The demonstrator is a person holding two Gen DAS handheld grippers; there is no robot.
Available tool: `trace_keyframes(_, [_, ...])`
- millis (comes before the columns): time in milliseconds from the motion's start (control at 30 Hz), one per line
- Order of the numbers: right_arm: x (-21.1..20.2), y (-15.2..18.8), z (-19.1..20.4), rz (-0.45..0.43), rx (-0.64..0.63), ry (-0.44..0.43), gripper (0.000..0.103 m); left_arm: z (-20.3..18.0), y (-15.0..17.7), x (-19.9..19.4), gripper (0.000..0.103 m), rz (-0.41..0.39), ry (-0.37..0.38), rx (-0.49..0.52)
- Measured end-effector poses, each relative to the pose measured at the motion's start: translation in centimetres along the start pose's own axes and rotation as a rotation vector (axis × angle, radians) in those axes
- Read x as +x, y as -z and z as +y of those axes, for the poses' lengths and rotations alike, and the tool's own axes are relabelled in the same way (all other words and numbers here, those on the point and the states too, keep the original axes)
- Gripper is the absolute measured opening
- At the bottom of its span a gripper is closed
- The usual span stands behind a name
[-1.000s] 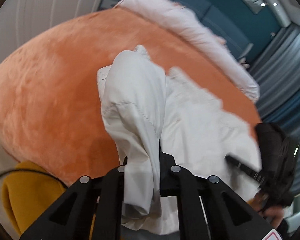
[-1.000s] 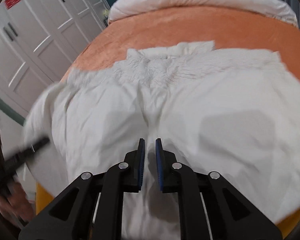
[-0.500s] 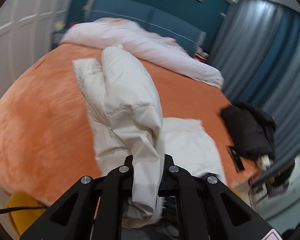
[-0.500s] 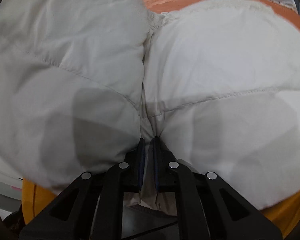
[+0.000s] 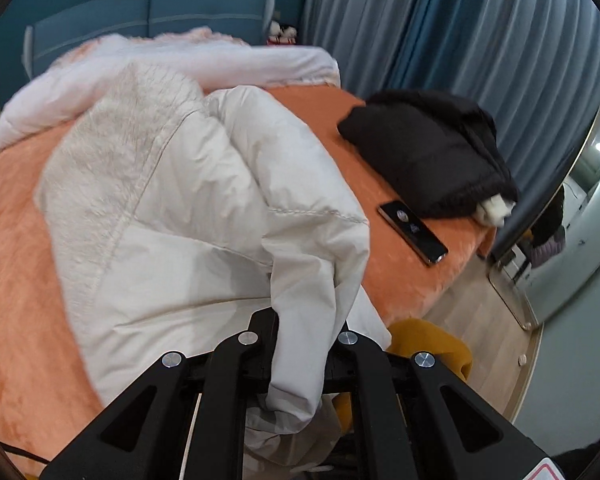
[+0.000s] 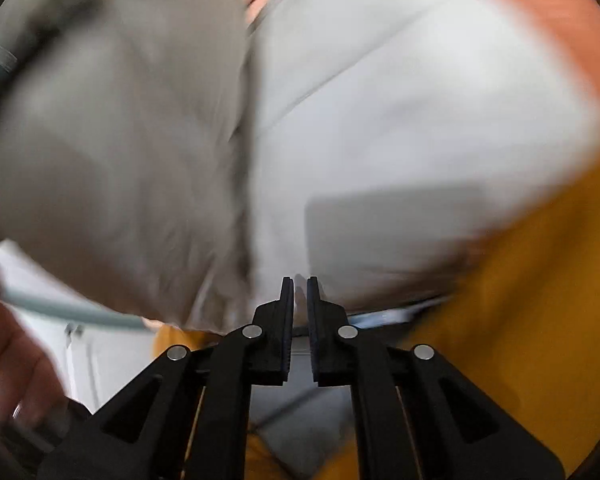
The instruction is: Fold large clothes
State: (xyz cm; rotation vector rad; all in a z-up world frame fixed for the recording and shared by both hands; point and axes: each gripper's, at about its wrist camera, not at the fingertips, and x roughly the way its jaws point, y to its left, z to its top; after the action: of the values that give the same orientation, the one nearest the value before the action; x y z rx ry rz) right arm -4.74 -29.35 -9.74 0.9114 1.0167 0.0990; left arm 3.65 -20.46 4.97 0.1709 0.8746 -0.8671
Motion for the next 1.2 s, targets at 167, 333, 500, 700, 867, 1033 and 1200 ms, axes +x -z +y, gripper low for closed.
trace_keyframes(167, [-7.6,-1.3,-5.7,-0.173,0.123,0.091,0.007,-2.3,0.8,5.2,0.005,0.084,-0.003,0.042])
trace_keyframes(333, [-11.0,-2.2,-6.0,-0.278,0.049,0.194,0.007,-4.0,2.2,10.0,0.005,0.143,-0.038,0.084])
trace_keyframes(500, [-12.6,-3.6,-2.0,-0.368,-0.169,0.307,0.015,-4.2,3.3,12.8,0.005,0.161,-0.065,0.09])
trace_keyframes(700, [-13.2,-7.8,1.6,-0.473,-0.317,0.33,0.047,-3.5,3.5,12.2,0.007,0.146,-0.053,0.064])
trace_keyframes(867, [-12.1,-10.5,2.1,-0.425,-0.337,0.262,0.058,-2.5,2.8,9.4,0.012,0.094,-0.007,-0.034])
trace_keyframes(1033, [-9.9,-11.0,3.8,-0.35,-0.36,0.186,0.058,-2.0,2.9,4.6,0.047,0.019,0.014,-0.03])
trace_keyframes(1200, [-8.4,-12.2,5.4,-0.274,-0.362,0.108,0.074,-0.5,4.1,3.3,0.052,0.023,0.016,-0.049])
